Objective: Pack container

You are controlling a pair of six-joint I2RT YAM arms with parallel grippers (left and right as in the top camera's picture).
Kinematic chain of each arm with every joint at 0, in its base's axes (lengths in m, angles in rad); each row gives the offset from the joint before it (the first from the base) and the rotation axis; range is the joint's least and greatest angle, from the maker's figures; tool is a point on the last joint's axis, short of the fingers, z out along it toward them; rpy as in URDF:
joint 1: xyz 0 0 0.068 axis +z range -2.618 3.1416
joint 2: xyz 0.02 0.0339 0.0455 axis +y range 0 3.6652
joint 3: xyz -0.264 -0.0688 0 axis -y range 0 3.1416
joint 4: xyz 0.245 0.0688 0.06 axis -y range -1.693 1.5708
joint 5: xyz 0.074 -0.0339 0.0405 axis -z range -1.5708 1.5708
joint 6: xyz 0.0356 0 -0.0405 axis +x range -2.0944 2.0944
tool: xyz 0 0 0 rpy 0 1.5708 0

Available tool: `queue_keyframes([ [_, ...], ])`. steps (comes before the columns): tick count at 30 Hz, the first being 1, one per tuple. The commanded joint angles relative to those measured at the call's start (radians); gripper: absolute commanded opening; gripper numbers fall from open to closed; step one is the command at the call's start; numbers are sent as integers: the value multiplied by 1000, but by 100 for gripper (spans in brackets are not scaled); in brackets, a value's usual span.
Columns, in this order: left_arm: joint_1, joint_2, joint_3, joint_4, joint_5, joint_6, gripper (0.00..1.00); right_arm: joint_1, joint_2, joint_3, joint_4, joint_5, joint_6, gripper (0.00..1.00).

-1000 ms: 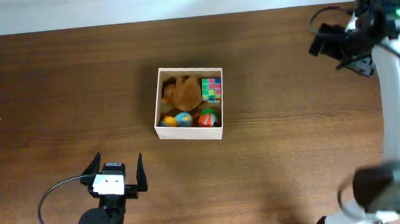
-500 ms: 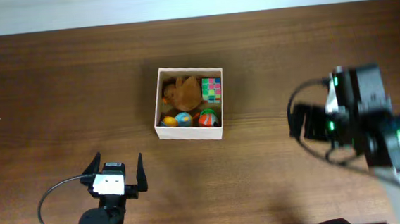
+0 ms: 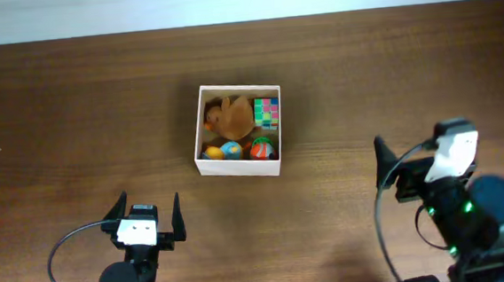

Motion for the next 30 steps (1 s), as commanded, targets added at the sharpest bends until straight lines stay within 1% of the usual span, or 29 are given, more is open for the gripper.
queue_keyframes([
  [1,5,-10,-7,5,0,19,99,-8,-103,-160,84,-13,-199,99],
  [4,5,-10,-7,5,0,19,99,-8,-201,-297,144,-13,-216,99],
  [7,5,-10,-7,5,0,19,99,-8,-296,-399,154,-22,-216,99],
  [15,5,-10,-7,5,0,19,99,-8,-519,-574,153,-24,-216,99],
  [30,5,-10,-7,5,0,19,99,-8,-526,-665,151,-51,-213,99],
])
